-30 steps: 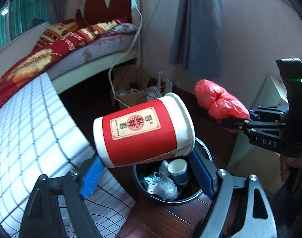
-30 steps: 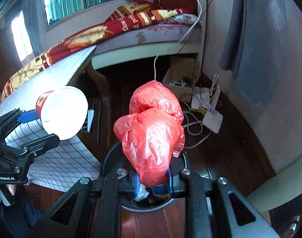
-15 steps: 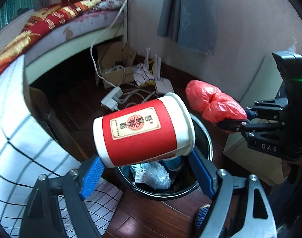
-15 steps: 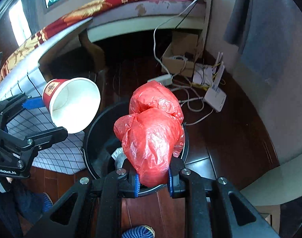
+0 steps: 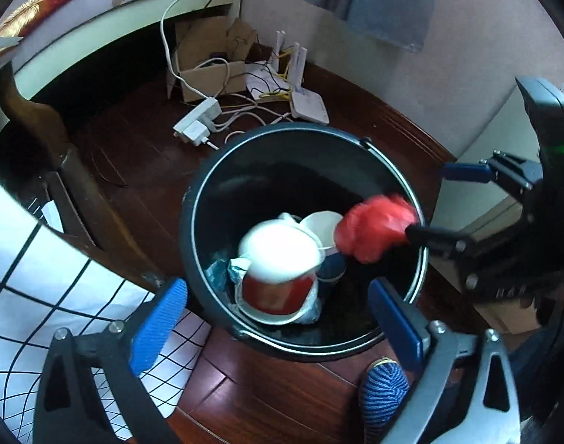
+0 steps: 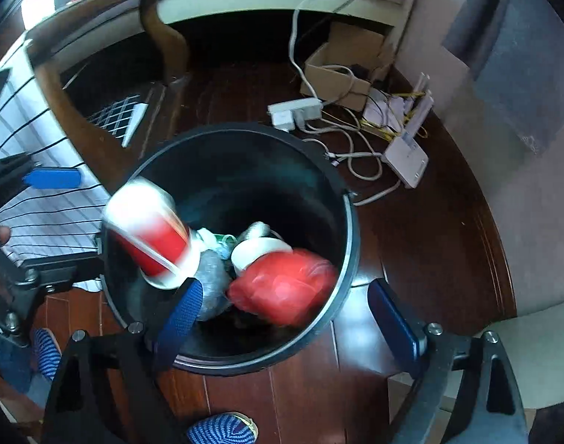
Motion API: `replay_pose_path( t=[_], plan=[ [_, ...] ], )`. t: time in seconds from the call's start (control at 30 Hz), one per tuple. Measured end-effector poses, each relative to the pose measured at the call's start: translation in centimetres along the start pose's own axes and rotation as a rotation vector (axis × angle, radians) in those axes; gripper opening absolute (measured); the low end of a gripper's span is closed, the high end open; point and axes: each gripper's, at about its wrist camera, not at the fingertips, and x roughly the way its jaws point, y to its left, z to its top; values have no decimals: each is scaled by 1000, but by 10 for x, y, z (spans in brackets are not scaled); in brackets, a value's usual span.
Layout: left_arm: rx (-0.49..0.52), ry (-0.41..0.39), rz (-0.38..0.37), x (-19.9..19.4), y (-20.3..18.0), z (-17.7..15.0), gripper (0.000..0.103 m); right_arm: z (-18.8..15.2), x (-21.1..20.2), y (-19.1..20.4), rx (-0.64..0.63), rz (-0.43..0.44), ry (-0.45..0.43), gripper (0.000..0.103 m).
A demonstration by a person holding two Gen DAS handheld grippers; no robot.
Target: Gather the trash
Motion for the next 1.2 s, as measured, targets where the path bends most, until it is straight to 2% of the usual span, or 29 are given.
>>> replay_pose_path(
  t=[0.07,0.13,0.3,0.67,1.2],
  plan=[
    [-2,-9,16,0,1,-3,100,1,0,-4,15,-8,2,94],
    [-18,-21,32,0,3,-4,100,1,2,-5,27,-21,6,103],
    [-32,-42,59,-2,12,-6,102,2,6,-2,17,-39,14,103],
    [-42,-71,93,-16,17,-12,102,9,0,5,12,-23,-9,103],
    [-75,-130,148,-62,23,-21,102,14,-41,31,-24,1,-91,103]
  ],
)
